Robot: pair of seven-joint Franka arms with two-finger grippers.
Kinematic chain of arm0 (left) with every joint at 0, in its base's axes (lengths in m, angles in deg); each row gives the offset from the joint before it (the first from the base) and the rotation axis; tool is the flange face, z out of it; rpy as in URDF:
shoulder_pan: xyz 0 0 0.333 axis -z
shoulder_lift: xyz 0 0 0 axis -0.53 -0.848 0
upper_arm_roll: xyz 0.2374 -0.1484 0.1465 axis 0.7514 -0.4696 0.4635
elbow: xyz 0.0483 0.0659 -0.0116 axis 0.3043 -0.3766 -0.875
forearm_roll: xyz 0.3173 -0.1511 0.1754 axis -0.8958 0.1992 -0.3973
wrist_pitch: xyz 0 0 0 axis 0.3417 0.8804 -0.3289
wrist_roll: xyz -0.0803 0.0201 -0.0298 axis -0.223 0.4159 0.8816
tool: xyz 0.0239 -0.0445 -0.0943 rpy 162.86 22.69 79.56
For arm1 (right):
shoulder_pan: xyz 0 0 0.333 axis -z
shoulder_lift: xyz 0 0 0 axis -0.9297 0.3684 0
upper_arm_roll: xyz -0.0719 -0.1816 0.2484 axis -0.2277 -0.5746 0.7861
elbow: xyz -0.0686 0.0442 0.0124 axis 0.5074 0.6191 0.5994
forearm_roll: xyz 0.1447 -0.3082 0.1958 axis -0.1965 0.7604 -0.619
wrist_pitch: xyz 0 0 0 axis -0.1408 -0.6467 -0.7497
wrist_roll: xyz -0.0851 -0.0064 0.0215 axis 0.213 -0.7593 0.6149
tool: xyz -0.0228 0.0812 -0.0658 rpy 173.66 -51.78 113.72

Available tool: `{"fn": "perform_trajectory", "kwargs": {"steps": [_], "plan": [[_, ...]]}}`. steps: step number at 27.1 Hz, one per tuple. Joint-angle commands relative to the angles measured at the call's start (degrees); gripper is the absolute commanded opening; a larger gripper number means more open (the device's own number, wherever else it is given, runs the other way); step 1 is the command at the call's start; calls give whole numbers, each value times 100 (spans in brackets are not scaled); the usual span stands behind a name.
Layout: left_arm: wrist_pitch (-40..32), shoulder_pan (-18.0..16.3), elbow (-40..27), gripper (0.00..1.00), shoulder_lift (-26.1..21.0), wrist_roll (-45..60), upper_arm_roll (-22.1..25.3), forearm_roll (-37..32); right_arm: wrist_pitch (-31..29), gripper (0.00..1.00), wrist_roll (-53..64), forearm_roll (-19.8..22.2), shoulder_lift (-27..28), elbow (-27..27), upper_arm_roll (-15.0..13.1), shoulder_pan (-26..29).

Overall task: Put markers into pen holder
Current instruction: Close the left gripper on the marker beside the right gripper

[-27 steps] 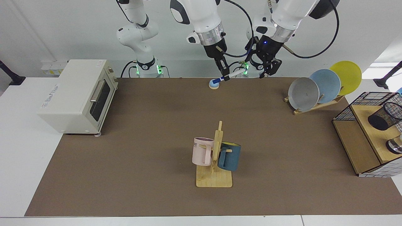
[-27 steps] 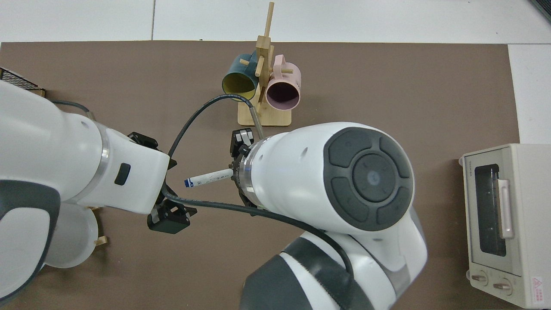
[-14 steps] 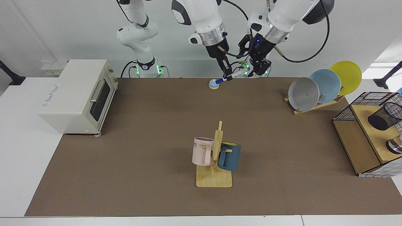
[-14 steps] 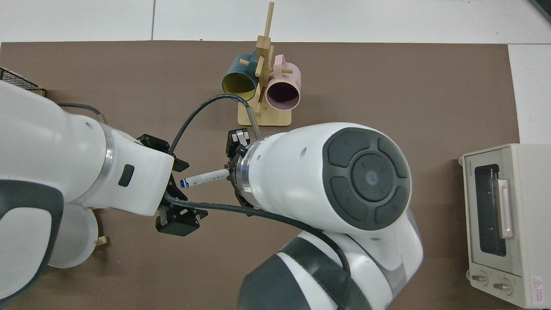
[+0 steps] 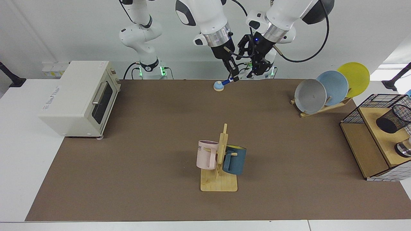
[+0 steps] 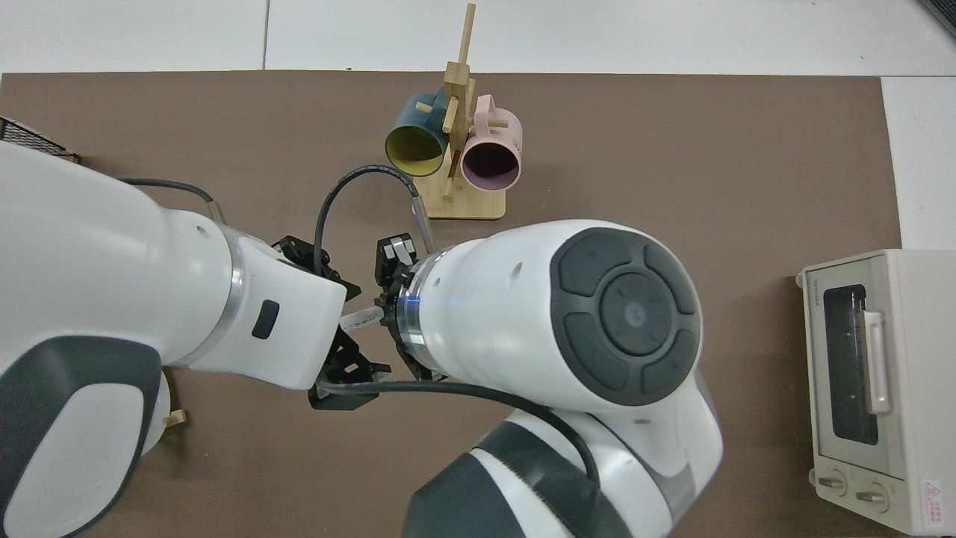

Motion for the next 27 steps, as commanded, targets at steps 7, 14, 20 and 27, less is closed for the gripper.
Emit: {"fn": "perform_trajectory", "kwargs": {"steps": [7,14,20,27], "plan": [[146,92,-211,77,163,125,-12,-40,182,0,408,-145,-43,-33,-28,-21],[75,101,-211,75,172,107,-21,-401,235,0,426,-66,-43,-25,-28,-21],[75,163,-211,72,172,116,-64,-515,288,0,426,39,-43,-25,-28,-38],[119,163,-211,69,181,125,-249,-647,297,0,443,162,-43,-16,-19,-47]]}}
